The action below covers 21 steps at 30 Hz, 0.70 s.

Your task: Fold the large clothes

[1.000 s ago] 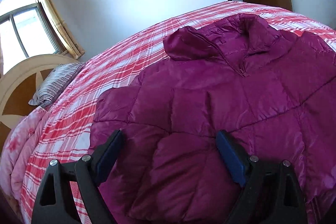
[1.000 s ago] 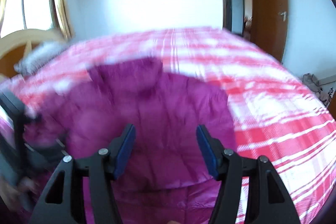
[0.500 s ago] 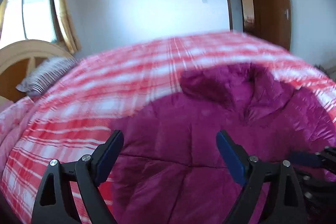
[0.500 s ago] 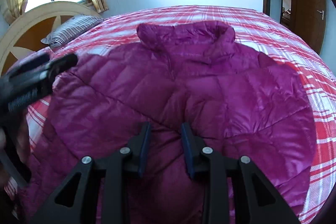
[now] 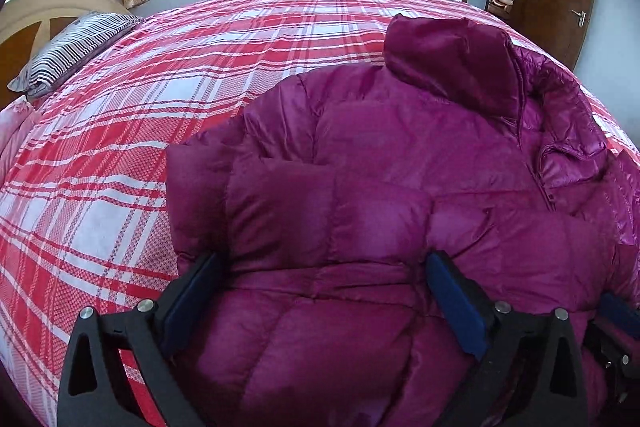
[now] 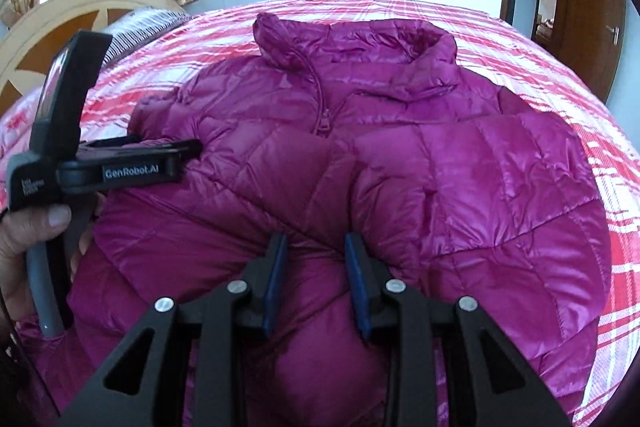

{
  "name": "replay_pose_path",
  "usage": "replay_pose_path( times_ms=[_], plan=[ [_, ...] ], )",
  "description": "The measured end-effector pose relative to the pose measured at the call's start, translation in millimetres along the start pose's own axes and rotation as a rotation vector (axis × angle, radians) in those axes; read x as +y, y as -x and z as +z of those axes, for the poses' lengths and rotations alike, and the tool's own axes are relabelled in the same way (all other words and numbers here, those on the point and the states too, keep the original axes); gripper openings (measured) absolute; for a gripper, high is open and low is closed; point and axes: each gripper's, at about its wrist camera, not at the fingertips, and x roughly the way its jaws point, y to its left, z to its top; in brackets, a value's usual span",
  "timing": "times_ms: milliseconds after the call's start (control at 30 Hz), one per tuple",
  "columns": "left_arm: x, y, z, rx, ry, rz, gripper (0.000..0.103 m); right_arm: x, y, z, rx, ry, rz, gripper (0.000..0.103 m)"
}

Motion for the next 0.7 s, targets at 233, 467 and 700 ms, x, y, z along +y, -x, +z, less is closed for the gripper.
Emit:
replay_pose_path(
  times_ms=[233, 467, 700],
  plan=[
    [-1.3, -0.9, -0.9, 0.003, -0.001, 0.006, 0.102, 7.5, -6.2, 1.4, 0.01, 0.04, -0.057, 0.033],
    [0.5, 0.2, -1.6, 0.001, 0.002, 0.003, 0.102, 6.9, -6.7, 0.4, 0.005, 0.042, -0.06, 0.033],
    [2.0, 0.1, -1.4, 0.001, 0.003, 0.0, 0.102, 7.0, -7.0, 0.0, 0.006, 0.044, -0.063, 0.033]
  ],
)
